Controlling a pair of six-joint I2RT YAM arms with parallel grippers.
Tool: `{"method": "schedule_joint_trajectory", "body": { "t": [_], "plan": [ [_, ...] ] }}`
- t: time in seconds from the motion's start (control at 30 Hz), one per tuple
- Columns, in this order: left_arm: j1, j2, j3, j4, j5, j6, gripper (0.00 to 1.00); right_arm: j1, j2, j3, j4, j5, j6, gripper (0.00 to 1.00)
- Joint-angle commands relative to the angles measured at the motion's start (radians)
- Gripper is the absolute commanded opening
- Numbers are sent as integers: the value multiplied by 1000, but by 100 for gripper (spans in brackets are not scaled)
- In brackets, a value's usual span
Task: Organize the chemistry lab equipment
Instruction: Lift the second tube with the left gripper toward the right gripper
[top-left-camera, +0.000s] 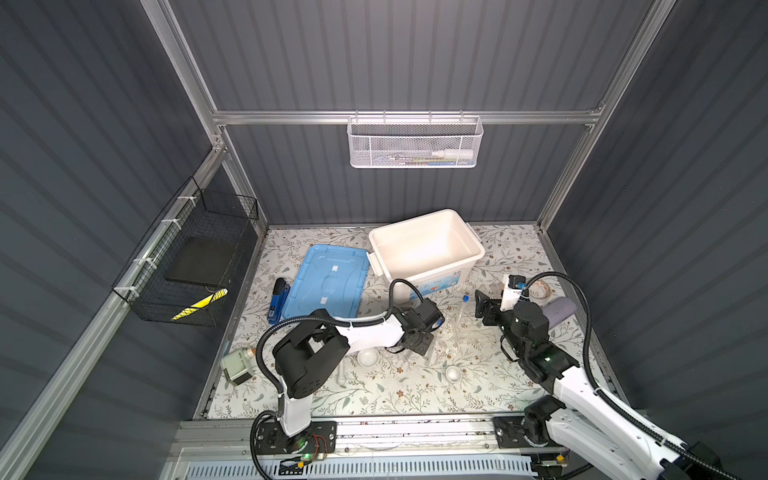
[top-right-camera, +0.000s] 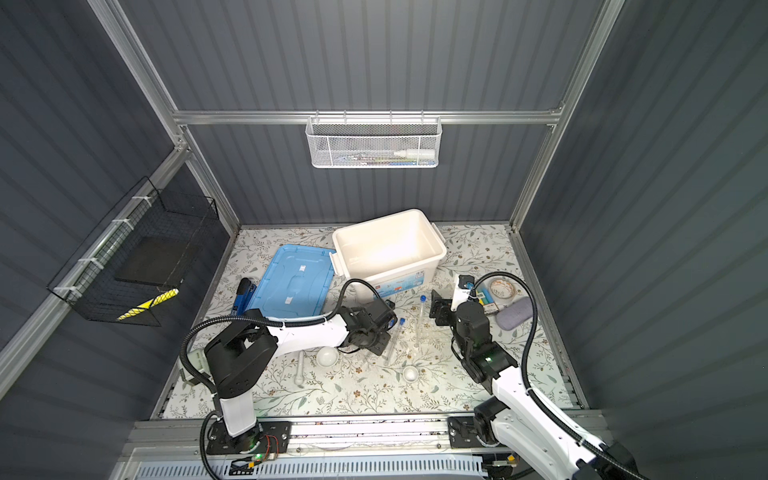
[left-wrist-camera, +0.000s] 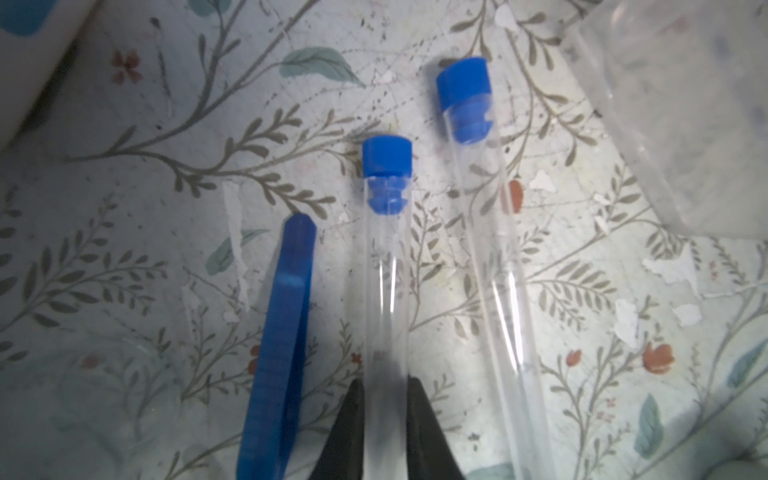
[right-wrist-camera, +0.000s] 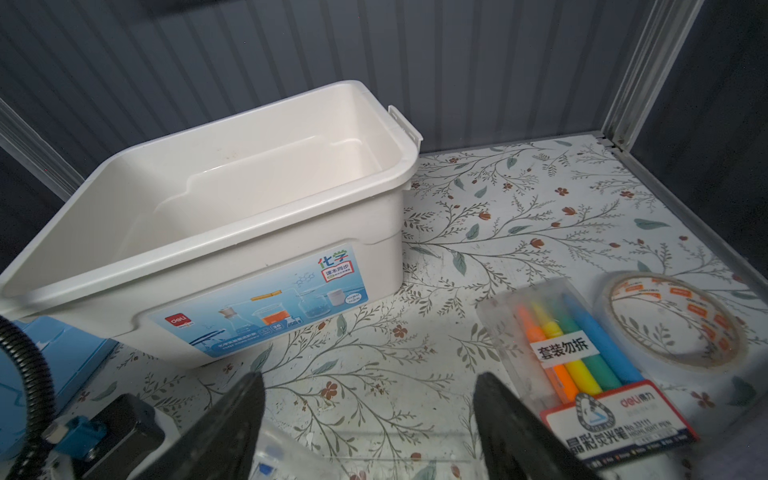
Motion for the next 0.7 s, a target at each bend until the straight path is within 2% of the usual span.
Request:
{"method": "schedule_joint_trajectory", "body": {
  "t": [0.0, 0.37, 0.67],
  "plan": [
    [-8, 33, 14, -37, 22, 10, 15, -16, -11, 28, -23, -27, 26, 81],
    [-8, 9, 59, -10, -19, -13, 13, -57, -7, 41, -45, -85, 57, 82],
    [-8, -73, 69, 50, -87, 8, 13, -138, 7, 71, -78, -245, 133, 80]
  ]
}}
